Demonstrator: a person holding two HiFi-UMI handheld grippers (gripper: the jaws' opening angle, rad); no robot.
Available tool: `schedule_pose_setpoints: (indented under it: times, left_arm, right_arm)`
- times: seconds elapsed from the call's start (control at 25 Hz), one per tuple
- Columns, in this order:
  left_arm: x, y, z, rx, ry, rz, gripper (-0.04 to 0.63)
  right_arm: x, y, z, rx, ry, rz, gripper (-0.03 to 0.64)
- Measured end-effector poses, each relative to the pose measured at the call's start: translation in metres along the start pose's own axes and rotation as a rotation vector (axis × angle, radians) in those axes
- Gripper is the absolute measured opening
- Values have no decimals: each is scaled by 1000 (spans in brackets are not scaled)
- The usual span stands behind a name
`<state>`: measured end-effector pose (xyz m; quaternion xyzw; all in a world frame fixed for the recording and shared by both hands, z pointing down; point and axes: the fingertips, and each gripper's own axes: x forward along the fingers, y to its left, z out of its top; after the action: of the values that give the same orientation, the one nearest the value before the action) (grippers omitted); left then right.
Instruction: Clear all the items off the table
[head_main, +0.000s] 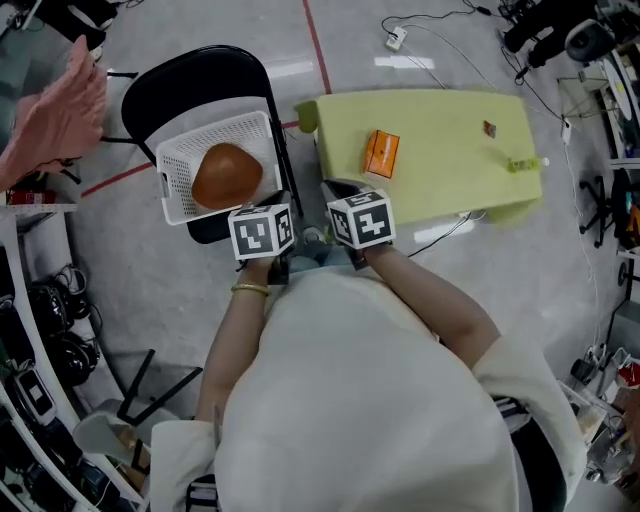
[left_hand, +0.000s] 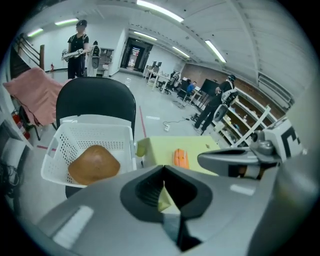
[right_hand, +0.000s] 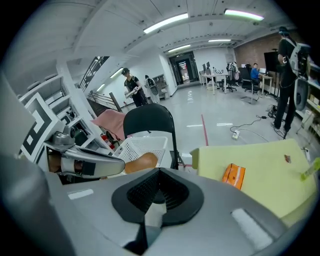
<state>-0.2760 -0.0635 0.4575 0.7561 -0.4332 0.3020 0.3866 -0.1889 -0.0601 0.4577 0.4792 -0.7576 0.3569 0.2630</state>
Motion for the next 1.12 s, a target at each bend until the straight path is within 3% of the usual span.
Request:
schedule_pose_setpoints:
  times: [0.44, 1.12]
  left_arm:
    - [-19, -38, -34, 166, 45, -102, 11]
    - [-28, -63, -67, 231, 68, -177, 11]
  right_arm:
    - [-35, 5, -46, 121, -39, -104, -2]
    - [-96, 2, -107, 277, -123, -243, -2]
